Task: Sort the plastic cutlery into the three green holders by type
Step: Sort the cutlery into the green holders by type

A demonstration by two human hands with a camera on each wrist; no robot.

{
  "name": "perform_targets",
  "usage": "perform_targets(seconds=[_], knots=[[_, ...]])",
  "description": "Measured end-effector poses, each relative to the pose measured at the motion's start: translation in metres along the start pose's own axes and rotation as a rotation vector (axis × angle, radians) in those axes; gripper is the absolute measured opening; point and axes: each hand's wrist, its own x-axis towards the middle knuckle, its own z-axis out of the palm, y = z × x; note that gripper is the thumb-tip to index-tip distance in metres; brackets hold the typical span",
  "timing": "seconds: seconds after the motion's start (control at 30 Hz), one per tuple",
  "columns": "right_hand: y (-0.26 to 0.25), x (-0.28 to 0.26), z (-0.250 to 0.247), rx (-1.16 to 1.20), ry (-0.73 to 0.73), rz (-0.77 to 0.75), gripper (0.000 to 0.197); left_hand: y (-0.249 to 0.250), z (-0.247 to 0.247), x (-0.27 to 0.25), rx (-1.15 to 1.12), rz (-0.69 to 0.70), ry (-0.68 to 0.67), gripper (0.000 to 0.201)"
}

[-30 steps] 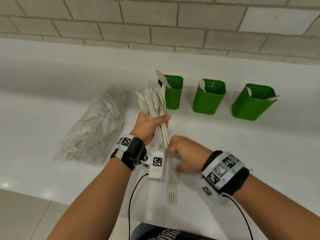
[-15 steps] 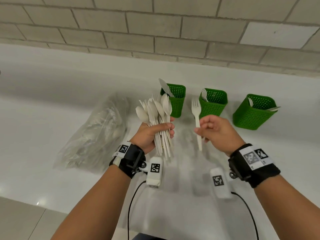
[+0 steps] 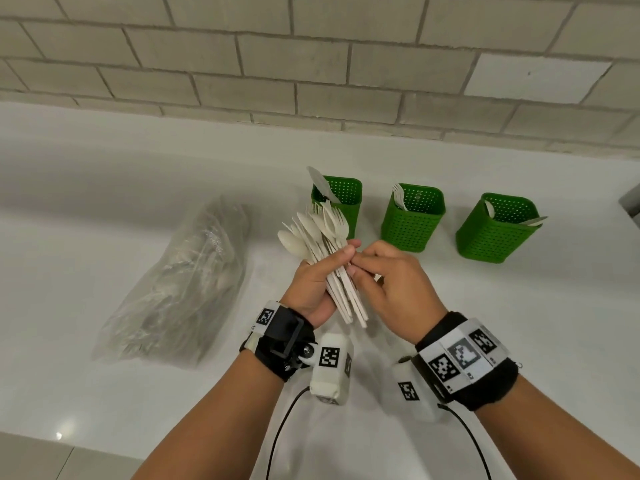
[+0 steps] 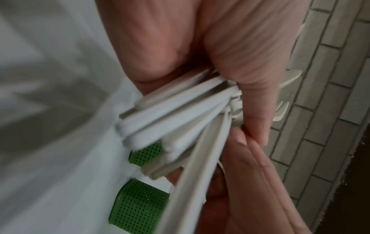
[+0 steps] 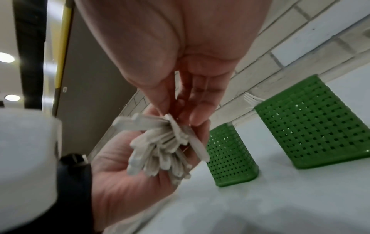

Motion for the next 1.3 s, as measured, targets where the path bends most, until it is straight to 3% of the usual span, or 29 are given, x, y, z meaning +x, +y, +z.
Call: perform_targets(seconds=[0.2,0.37,0.57,0.73,0.9,1.1,1.3], knots=[[-0.007,0.013,-0.016,0.416,0.01,0.309,0.012,0.007,-0.003,-0.001,-0.001,-0.025,-0.066,0.039],[-0.007,0.017,-0.012,0.419,-0.004,0.427,0.026,0.016,-0.003,-0.005,0.006,0.009,-0.161,0.034],[-0.008,0.015,-0.01,0.43,-0.034,0.424,0.022,0.02,-0.007,-0.008,0.129,0.038,-0.146,0.036],[-0.011,0.015,-0.011,0.612,-0.044,0.449,0.01,0.024,-0.008,-0.01,0.201,0.081,-0.144,0.036],[-0.009,0.019,-0.01,0.454,0.063,0.392,0.021,0.027,-0.004,-0.013,0.26,0.09,-0.167,0.042],[-0.015,0.02,-0.013,0.576,0.208,0.428,0.014,0.031,-0.011,-0.011,0.273,0.042,-0.214,0.042],[-0.016,0.018,-0.015,0.382,0.134,0.428,0.02,0.03,-0.009,-0.015,0.35,0.029,-0.283,0.036]])
